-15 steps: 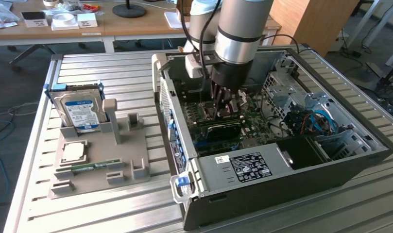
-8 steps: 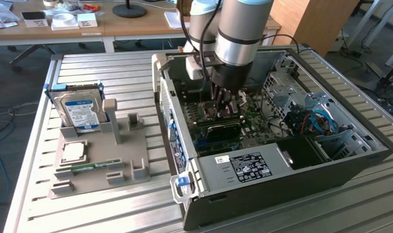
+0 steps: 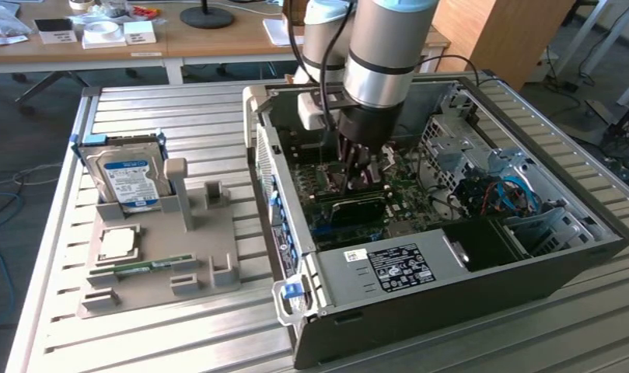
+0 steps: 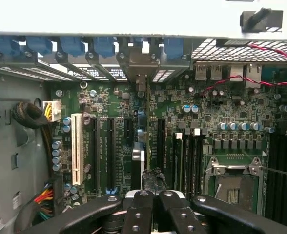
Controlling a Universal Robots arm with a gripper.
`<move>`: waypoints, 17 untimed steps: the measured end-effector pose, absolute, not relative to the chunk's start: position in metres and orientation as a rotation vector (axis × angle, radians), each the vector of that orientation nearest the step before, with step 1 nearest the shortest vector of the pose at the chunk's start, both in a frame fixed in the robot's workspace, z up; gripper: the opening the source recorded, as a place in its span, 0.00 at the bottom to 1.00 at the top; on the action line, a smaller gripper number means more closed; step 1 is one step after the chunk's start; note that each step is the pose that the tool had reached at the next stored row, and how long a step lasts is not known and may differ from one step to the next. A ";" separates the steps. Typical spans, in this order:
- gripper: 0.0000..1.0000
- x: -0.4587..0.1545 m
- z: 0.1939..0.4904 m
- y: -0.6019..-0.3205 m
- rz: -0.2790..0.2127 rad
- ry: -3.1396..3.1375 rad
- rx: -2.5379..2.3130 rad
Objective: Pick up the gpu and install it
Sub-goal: 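Press down on the gpu until it lock into place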
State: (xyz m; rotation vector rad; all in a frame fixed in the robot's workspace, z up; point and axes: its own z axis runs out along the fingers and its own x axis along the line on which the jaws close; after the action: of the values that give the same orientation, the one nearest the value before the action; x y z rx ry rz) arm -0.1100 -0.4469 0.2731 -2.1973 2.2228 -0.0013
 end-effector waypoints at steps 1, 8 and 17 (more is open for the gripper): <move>0.11 -0.110 0.272 -0.447 -0.001 2.223 -2.197; 0.11 -0.110 0.270 -0.444 -0.001 2.223 -2.197; 0.11 -0.110 0.264 -0.444 -0.001 2.223 -2.197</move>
State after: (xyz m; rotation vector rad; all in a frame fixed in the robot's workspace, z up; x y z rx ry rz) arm -0.1100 -0.4445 0.2641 -2.1969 2.2230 -0.0010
